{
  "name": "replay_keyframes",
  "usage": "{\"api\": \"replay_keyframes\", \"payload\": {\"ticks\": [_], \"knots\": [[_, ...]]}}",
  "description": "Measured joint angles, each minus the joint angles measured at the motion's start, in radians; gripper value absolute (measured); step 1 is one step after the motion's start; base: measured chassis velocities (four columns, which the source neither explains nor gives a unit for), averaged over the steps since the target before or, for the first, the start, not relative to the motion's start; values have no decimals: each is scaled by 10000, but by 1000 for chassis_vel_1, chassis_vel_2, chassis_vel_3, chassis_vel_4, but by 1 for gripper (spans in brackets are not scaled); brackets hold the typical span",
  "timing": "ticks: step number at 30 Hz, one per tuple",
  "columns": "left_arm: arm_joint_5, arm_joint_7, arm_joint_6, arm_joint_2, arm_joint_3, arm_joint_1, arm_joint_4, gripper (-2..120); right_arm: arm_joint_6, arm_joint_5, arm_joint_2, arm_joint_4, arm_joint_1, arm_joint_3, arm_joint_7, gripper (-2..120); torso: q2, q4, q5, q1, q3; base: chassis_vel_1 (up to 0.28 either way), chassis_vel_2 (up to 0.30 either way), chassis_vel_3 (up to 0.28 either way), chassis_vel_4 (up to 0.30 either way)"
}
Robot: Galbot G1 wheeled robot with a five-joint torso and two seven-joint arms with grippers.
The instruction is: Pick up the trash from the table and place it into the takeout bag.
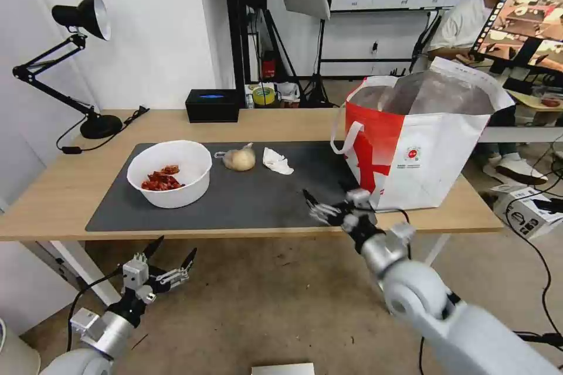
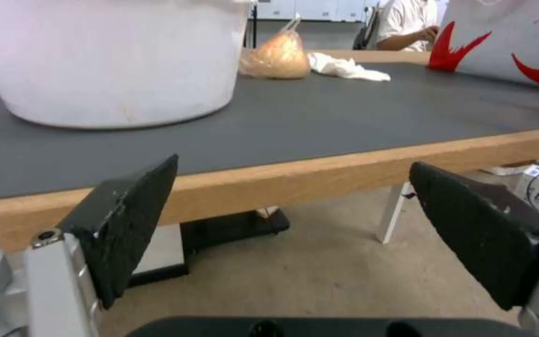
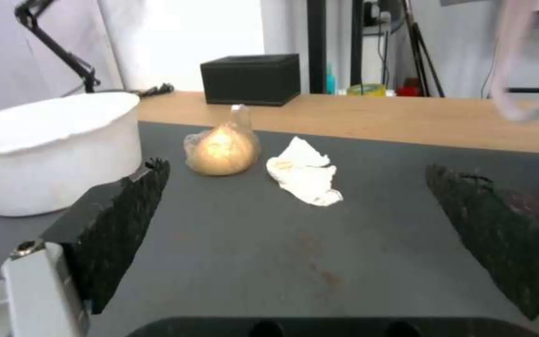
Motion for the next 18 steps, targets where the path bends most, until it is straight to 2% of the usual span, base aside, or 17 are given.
{"api": "replay_keyframes", "payload": {"ticks": [1, 4, 9, 12, 16, 18], "knots": [[0, 0, 0, 0, 0, 0, 0, 100, 0, 0, 0, 0, 0, 0, 0, 100, 0, 0, 0, 0, 0, 0, 0, 0, 0], [9, 0, 0, 12, 20, 33, 20, 100, -318, 561, 96, -624, 1261, -933, 323, 100, 0, 0, 2, 0, -1, 0, 0, 0, 0], [12, -5, 11, 13, 66, 16, 19, 100, -667, 1224, 241, -1287, 2676, -1626, 564, 100, 0, 0, 0, 0, -1, 0, 0, 0, 0], [20, -77, 58, 10, 135, -31, -12, 100, -977, 1839, 593, -2156, 3733, -1987, 648, 100, -1, -1, -1, 0, -1, 0, 0, 0, 0], [30, -186, 70, 2, 176, -41, -35, 100, -1131, 2097, 973, -2898, 4273, -2178, 632, 100, 0, 0, 0, 0, -1, 0, 0, 0, 0], [37, -209, 73, -1, 178, -32, -39, 100, -1197, 2162, 1416, -3649, 4628, -2342, 529, 100, -1, -1, 1, 1, -1, 0, 0, 0, 0]]}}
